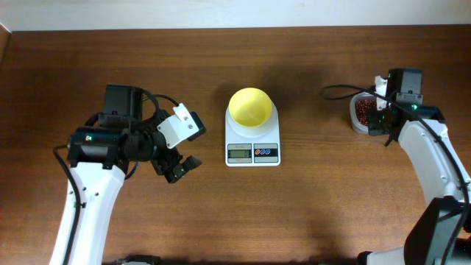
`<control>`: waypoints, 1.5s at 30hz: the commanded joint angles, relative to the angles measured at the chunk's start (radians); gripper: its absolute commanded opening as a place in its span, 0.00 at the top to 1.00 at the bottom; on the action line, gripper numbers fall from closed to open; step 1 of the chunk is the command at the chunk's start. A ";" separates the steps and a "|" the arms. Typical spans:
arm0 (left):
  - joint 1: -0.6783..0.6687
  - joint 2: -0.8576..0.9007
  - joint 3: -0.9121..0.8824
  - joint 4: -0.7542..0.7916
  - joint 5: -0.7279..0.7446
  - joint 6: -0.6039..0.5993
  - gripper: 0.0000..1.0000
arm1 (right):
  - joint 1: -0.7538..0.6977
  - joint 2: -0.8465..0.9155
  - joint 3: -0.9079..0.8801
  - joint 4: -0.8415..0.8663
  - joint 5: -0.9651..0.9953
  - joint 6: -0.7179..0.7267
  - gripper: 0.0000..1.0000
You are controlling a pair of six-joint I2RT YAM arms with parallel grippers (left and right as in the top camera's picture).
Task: Scoop item into bowl and weigh 50g on scale
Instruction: 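Dip the scoop into the red beans with right gripper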
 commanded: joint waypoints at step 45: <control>0.002 0.005 0.009 0.002 0.021 0.019 0.01 | -0.376 0.151 0.015 -0.087 -0.827 0.278 0.96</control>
